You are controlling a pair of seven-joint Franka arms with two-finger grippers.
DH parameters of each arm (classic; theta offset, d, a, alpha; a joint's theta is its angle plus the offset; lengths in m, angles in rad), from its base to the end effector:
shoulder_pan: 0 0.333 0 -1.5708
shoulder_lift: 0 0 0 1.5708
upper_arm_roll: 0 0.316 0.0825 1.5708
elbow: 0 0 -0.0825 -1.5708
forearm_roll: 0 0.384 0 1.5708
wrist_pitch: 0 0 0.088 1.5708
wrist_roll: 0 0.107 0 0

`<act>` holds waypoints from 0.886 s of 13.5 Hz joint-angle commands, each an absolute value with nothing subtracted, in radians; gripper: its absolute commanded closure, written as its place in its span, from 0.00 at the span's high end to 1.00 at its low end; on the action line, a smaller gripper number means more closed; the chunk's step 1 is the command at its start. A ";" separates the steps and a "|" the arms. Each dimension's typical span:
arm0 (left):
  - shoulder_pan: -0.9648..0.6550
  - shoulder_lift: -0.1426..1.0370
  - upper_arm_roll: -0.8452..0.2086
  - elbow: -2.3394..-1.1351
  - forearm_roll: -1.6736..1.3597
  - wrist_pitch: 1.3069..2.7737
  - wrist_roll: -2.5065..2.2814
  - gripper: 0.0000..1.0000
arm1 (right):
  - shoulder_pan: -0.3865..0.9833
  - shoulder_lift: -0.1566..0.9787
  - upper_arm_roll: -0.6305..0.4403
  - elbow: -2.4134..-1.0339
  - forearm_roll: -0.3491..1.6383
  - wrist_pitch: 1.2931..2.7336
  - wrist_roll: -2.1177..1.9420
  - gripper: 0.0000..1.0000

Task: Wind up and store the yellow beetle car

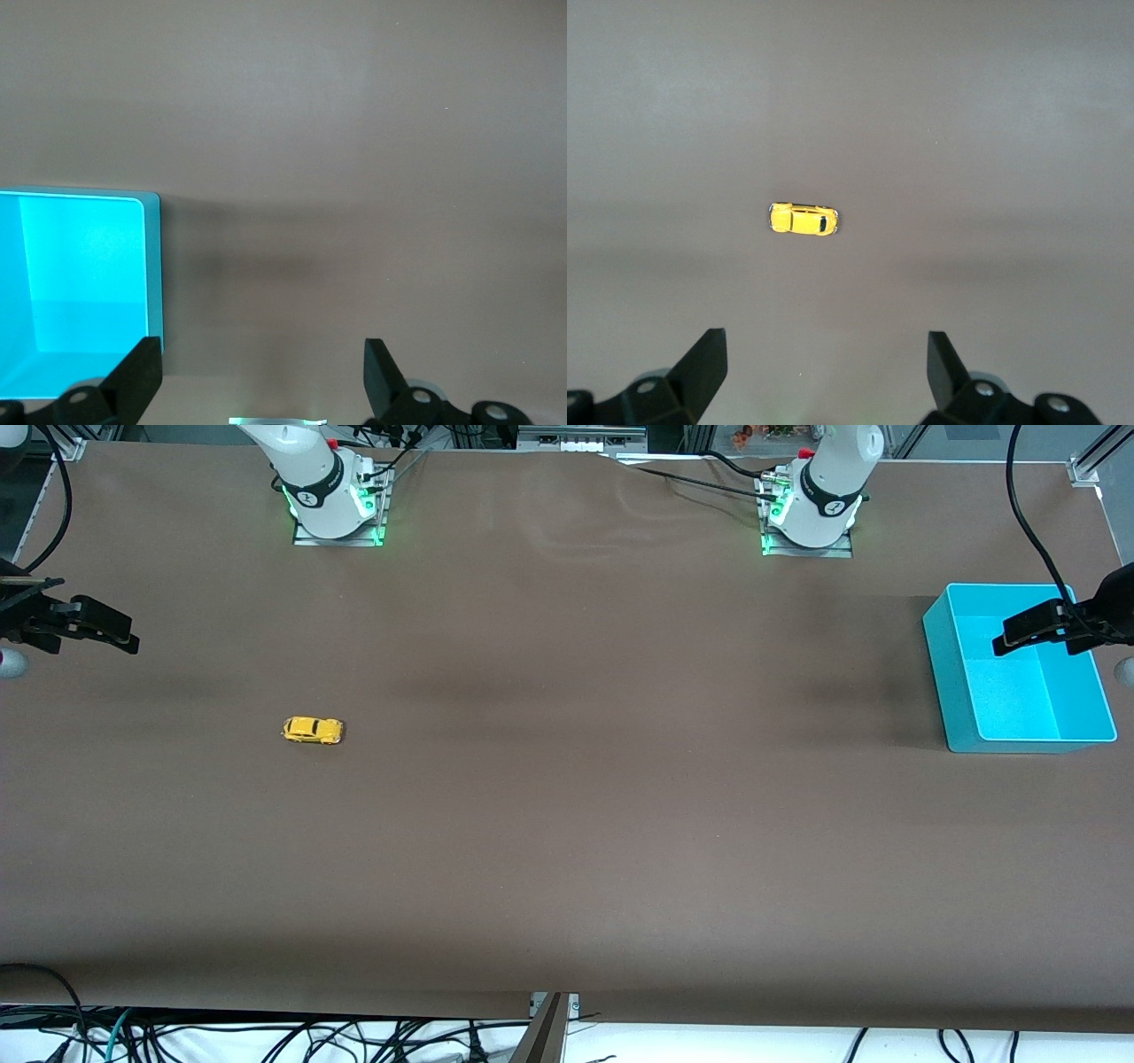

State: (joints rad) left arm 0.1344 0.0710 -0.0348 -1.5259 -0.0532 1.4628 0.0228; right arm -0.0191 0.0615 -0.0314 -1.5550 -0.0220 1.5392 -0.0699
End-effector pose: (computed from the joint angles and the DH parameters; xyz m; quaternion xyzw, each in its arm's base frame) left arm 0.5614 0.0506 0.5972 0.9967 0.0372 -0.0651 0.0318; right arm 0.5678 -0.0306 0.5948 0.9991 0.0098 -0.0393 0.0096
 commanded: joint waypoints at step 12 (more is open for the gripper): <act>0.034 0.084 0.044 -1.500 -0.049 1.511 0.011 1.00 | -0.020 0.083 -0.035 -1.531 -0.008 1.532 -0.069 1.00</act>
